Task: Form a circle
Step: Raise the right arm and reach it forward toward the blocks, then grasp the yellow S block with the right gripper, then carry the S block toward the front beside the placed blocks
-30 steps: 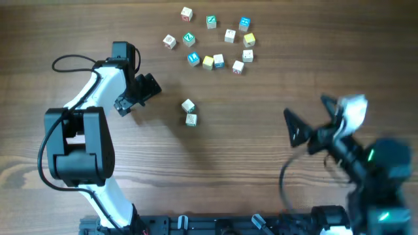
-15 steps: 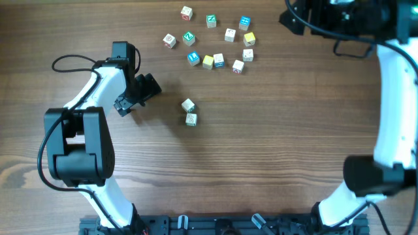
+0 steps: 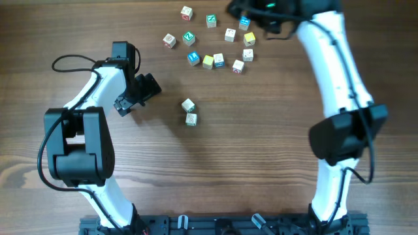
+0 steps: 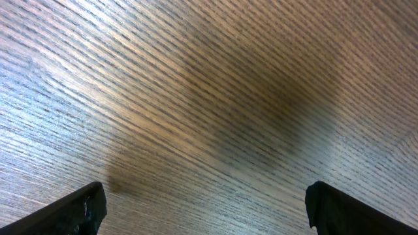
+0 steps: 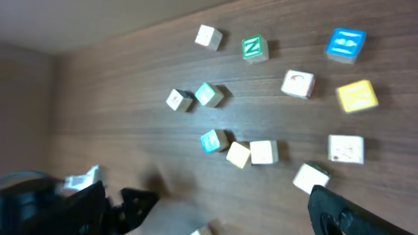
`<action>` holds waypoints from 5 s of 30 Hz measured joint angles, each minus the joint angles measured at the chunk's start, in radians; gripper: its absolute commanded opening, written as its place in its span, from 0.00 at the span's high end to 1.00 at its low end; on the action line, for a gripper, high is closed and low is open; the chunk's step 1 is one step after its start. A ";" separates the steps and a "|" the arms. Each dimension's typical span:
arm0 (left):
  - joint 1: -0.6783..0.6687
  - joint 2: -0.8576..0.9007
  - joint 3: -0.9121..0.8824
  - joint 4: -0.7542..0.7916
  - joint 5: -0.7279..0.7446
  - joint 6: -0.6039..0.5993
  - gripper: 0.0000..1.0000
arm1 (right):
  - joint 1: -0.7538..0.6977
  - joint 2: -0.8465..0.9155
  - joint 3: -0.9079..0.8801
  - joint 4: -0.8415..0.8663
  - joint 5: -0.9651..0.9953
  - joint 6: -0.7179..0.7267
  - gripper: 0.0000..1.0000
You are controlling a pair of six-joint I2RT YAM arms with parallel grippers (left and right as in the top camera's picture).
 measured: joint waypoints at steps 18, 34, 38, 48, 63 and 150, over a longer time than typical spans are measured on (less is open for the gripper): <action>0.000 0.000 0.000 0.000 0.000 0.000 0.00 | 0.241 0.340 0.000 0.099 0.348 0.175 0.42; 0.000 0.000 0.000 0.000 0.000 0.000 0.00 | 0.241 0.345 0.000 0.082 0.423 0.204 0.58; 0.000 0.000 0.000 0.000 0.000 0.000 0.00 | 0.245 0.344 0.000 0.082 0.426 0.211 0.53; 0.000 0.000 0.000 0.000 0.000 0.000 0.00 | 0.264 0.377 0.000 0.112 0.428 0.221 0.63; 0.000 0.000 0.000 0.000 0.000 0.000 0.00 | 0.264 0.381 0.000 0.115 0.480 0.185 0.68; 0.000 0.000 0.000 0.000 0.000 0.000 0.00 | 0.274 -0.129 -0.739 0.030 0.147 0.119 0.96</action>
